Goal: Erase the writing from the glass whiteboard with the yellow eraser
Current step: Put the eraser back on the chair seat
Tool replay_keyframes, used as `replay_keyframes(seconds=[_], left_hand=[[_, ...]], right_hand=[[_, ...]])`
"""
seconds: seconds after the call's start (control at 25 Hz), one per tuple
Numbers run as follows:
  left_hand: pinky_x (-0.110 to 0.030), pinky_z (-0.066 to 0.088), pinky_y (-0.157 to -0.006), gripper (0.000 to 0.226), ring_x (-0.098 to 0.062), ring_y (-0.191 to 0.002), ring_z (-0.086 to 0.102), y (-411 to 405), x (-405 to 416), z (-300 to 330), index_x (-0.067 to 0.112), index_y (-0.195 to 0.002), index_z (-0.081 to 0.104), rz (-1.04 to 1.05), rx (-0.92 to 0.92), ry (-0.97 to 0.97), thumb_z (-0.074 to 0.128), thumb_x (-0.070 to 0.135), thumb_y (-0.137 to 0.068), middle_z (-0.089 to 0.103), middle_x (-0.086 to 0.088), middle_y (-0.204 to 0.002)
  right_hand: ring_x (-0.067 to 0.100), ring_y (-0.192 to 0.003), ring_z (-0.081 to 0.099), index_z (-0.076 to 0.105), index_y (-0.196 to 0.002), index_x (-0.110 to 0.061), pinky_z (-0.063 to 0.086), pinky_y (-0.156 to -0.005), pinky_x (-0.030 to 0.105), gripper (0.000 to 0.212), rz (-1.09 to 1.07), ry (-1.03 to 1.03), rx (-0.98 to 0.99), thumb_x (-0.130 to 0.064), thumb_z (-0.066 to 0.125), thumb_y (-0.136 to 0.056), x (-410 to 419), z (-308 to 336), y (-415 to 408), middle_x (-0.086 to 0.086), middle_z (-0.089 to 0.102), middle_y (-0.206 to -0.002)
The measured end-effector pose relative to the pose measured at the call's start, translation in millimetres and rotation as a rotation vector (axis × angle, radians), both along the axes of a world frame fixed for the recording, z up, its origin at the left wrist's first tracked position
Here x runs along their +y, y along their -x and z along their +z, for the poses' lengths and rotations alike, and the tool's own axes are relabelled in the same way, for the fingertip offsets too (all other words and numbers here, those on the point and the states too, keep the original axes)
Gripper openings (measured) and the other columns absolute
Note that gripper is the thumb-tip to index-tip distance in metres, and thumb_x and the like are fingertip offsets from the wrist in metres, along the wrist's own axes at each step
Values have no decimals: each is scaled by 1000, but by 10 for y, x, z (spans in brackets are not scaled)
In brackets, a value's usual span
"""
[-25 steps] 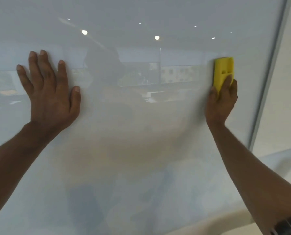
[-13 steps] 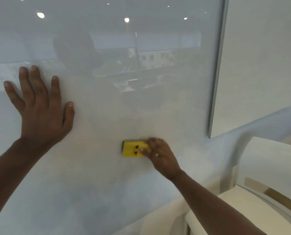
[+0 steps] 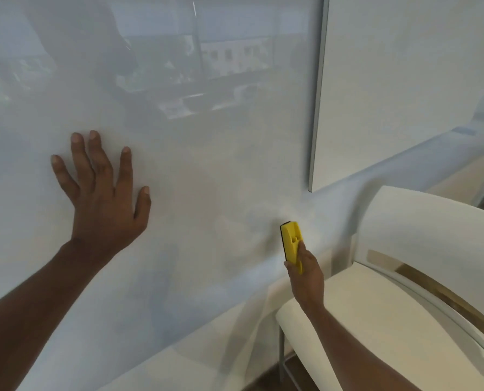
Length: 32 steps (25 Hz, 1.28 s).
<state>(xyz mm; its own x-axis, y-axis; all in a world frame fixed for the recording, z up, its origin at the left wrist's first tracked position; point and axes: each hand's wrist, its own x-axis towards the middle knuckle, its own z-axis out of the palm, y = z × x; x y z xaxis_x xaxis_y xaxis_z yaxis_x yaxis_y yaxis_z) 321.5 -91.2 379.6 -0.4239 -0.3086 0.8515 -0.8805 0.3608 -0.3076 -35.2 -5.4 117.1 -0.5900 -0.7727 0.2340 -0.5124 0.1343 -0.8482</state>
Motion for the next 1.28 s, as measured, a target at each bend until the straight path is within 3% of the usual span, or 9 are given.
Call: replay_keyframes(seconds=[0.36,0.6,0.8,1.0,1.28], left_hand=[[-74,5,-122,69,-53,-155,15,1349,303,-1541,0,-154,39,-175,-100,-462,47,39,-97,20,-38,-164],[-68,25,-122,72,-49,-153,28,2051,577,-2387,0,-155,41,-250,-284,-869,44,44,-99,28,-33,-164],[-56,9,-131,72,-41,-161,3,2486,679,-3021,5,-164,17,-325,-474,-1143,34,47,-108,2,-24,-173],[-52,8,-131,75,-38,-161,1,2712,741,-3502,7,-165,5,-361,-682,-1253,29,50,-109,-3,-21,-173],[-50,6,-130,74,-37,-162,0,2738,834,-3701,8,-166,6,-375,-720,-1288,28,50,-109,-4,-20,-174]], right_hand=[[31,-123,53,30,-157,-30,48,-96,37,68,11,-360,111,-32,63,-97,767,-647,432,10,49,-143],[33,-131,47,28,-157,-31,48,-100,41,68,-41,-559,164,-37,61,-98,1122,-1022,707,12,45,-149],[36,-127,48,28,-157,-31,50,-95,41,68,-23,-714,220,-37,61,-97,1262,-1291,869,14,46,-147],[35,-129,45,26,-156,-35,49,-97,41,65,12,-869,264,-34,55,-98,1303,-1522,942,10,41,-150],[34,-134,41,23,-157,-34,45,-102,39,62,72,-969,338,-34,49,-102,1313,-1680,915,10,36,-154]])
